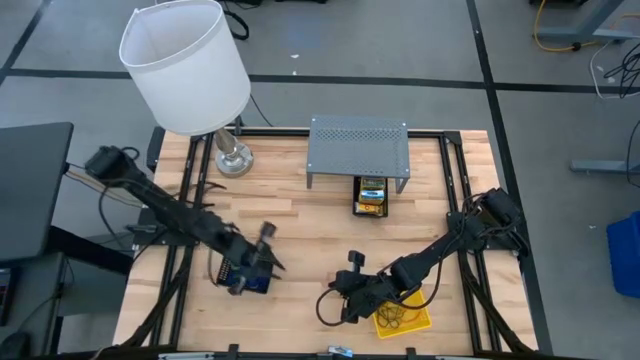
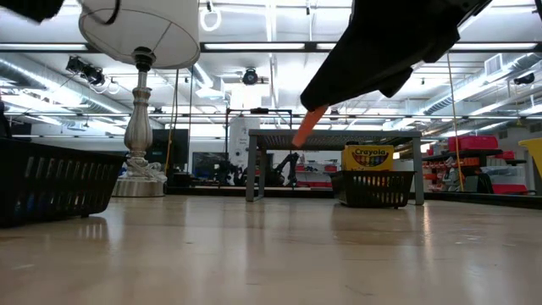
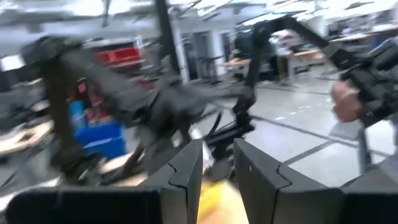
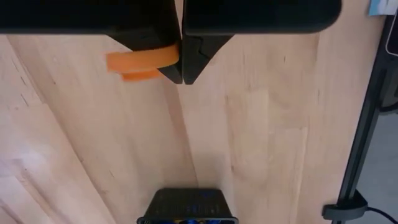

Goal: Pick & Place Office Desk Supplies
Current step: Put the orange rubber band into the yellow bin

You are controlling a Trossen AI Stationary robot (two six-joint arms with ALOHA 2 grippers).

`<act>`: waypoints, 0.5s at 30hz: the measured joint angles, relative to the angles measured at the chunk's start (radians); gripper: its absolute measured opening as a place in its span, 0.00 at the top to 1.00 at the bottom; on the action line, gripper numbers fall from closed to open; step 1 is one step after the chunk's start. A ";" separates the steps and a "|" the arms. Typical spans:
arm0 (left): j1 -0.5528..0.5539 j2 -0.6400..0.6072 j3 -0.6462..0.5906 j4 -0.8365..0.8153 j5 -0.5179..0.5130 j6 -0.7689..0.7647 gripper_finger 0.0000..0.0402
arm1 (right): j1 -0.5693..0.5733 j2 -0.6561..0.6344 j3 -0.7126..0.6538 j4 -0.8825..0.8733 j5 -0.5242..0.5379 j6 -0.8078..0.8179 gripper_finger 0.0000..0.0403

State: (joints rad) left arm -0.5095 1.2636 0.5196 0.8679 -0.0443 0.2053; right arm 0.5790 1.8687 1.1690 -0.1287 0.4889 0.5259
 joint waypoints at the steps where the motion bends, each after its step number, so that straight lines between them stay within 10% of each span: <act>1: 0.000 -0.050 -0.049 -0.005 -0.026 -0.008 0.75 | 0.002 0.000 0.000 0.001 0.000 -0.005 1.00; 15: -0.002 -0.671 -0.500 -0.216 -0.239 -0.177 0.75 | 0.001 0.000 0.000 -0.003 -0.015 -0.019 1.00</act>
State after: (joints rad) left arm -0.5110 0.5928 0.0198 0.6520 -0.2831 0.0287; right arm 0.5799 1.8687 1.1694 -0.1322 0.4737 0.5068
